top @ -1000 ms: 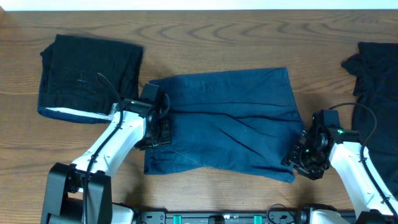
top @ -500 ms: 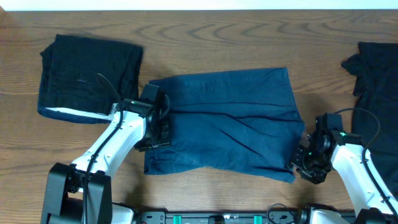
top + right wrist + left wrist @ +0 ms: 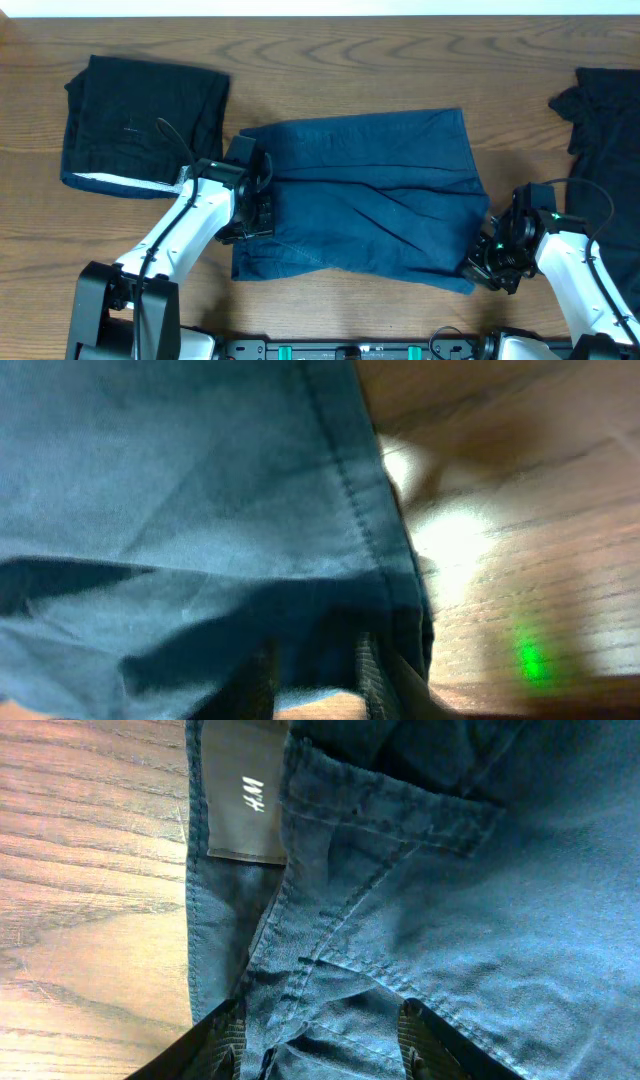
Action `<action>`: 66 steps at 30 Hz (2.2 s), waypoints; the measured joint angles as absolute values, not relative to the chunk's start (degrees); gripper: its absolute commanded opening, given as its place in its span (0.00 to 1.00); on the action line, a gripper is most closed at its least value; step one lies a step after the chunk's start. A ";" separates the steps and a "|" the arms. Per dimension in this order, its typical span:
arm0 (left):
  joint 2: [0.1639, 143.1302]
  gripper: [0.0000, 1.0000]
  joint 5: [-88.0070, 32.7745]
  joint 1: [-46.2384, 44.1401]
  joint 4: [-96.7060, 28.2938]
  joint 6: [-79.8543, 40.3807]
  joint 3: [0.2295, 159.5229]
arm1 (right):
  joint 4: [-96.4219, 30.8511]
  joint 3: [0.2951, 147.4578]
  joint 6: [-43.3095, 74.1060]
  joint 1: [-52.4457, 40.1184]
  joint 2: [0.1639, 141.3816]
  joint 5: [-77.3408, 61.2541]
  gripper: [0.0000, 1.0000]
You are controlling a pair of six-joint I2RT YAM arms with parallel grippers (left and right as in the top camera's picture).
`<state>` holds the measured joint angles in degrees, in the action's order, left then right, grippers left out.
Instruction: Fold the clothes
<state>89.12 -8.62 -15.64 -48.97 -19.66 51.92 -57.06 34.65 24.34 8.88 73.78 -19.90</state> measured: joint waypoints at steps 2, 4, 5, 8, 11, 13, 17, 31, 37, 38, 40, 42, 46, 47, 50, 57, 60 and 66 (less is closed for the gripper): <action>89.12 0.51 -8.62 -15.64 -48.97 -19.64 51.92 | -57.84 34.65 24.14 8.88 73.78 -20.43 0.07; 89.12 0.51 -8.62 -15.64 -48.99 -19.57 51.92 | -58.87 34.65 23.88 8.88 73.78 -20.80 0.07; 89.12 0.51 -8.62 -15.64 -48.99 -19.53 51.92 | -59.27 34.65 23.77 8.88 73.78 -20.88 0.07; 89.12 0.51 -8.62 -15.64 -48.99 -19.49 51.92 | -59.77 34.63 23.40 8.88 73.78 -21.04 0.06; 89.12 0.51 -8.62 -15.64 -48.99 -19.49 51.92 | -58.70 34.30 23.22 8.88 73.78 -21.02 0.07; 89.10 0.51 -8.60 -15.64 -48.93 -19.49 51.92 | -56.60 33.41 23.14 8.88 73.78 -21.02 0.07; 89.12 0.60 -8.62 -15.64 -47.64 -19.40 51.92 | -51.68 31.29 22.94 8.88 73.78 -21.04 0.07; 89.12 0.71 -8.62 -15.53 -43.99 -19.46 51.92 | -50.72 26.83 22.94 8.88 73.78 -21.06 0.05; 89.10 0.70 -9.02 -12.27 -46.89 -18.13 51.92 | -50.63 26.81 22.92 8.88 73.78 -21.06 0.05; 89.12 0.70 -9.67 -11.33 -47.13 -17.63 51.92 | -50.61 26.81 22.87 8.88 73.78 -21.06 0.05; 89.12 0.70 -11.94 -9.67 -47.44 -16.40 51.92 | -50.50 26.81 22.76 8.88 73.78 -21.06 0.05; 89.12 0.70 -14.28 -8.56 -47.46 -15.29 51.92 | -50.48 26.81 22.74 8.88 73.78 -21.06 0.06; 89.12 0.64 -17.45 -7.97 -47.59 -14.13 51.70 | -50.48 26.81 22.50 8.88 73.78 -21.06 0.06; 89.12 0.60 -18.06 -7.97 -47.70 -13.89 51.46 | -50.48 26.81 22.50 8.88 73.78 -21.06 0.05; 89.12 0.57 -19.27 -7.88 -48.93 -12.93 50.37 | -50.50 26.81 22.46 8.88 73.78 -21.06 0.05; 89.12 0.58 -20.03 -5.56 -49.04 -12.12 48.03 | -50.48 26.81 22.02 8.88 73.78 -21.06 0.06; 89.12 0.64 -20.21 -4.86 -48.77 -11.79 48.03 | -50.46 26.81 21.87 8.88 73.78 -21.06 0.06; 89.12 0.64 -20.64 -4.75 -46.17 -11.92 47.97 | -50.43 26.81 21.85 8.88 73.78 -21.06 0.06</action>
